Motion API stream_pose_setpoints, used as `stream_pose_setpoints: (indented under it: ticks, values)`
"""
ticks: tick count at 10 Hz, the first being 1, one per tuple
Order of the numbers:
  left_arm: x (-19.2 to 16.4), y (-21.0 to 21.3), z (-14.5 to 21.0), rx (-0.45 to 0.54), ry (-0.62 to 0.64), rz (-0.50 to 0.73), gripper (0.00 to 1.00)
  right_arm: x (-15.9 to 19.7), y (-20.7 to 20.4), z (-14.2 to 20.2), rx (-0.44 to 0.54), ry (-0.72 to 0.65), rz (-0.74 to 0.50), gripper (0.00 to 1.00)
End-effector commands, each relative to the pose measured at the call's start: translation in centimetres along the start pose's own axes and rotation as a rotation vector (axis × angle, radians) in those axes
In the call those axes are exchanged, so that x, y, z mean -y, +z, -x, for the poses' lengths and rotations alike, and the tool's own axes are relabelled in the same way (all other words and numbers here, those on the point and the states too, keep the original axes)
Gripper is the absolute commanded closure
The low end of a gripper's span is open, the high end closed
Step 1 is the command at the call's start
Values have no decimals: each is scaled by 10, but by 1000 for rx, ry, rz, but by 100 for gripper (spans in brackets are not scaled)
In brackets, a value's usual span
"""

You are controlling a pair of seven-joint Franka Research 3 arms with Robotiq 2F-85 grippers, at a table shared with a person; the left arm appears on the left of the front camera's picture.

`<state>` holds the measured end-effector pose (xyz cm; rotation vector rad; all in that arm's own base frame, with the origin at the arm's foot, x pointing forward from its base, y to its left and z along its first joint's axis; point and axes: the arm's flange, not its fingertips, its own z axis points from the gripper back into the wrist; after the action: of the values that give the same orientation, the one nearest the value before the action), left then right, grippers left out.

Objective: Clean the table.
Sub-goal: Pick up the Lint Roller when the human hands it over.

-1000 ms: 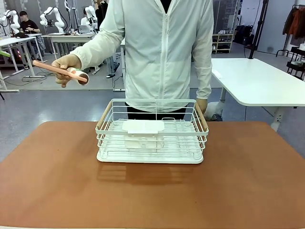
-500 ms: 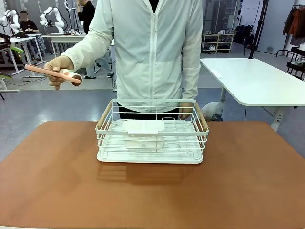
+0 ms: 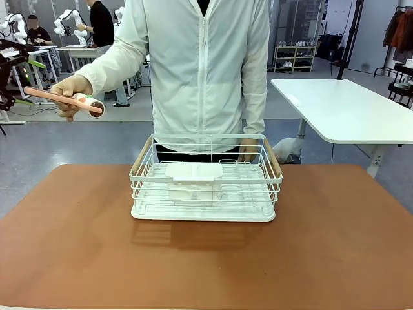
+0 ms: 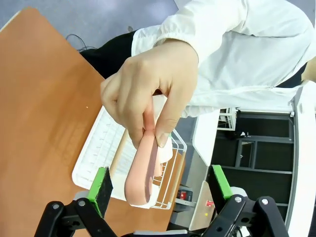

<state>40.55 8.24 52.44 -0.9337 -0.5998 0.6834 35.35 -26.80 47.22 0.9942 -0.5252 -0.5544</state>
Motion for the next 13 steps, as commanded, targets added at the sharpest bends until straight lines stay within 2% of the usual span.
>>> stream_pose_setpoints:
  ticks: [1,5,10,11,12,13]
  values:
    - [-10,-9,7,21,17,18,0,-1,2,-1,4,20,-16,0]
    - [-19,-18,3,14,31,50,0,-1,2,-1,4,20,-16,0]
    - [-29,-32,-7,14,51,17,0,-1,2,-1,4,20,-16,0]
    - [-29,-31,-7,11,46,19,14,-1,2,-1,4,20,-16,0]
    - [-29,-31,-8,12,50,19,19,-1,2,-1,4,20,-16,0]
    - [-30,-31,-7,17,43,13,33,-1,2,-1,4,20,-16,0]
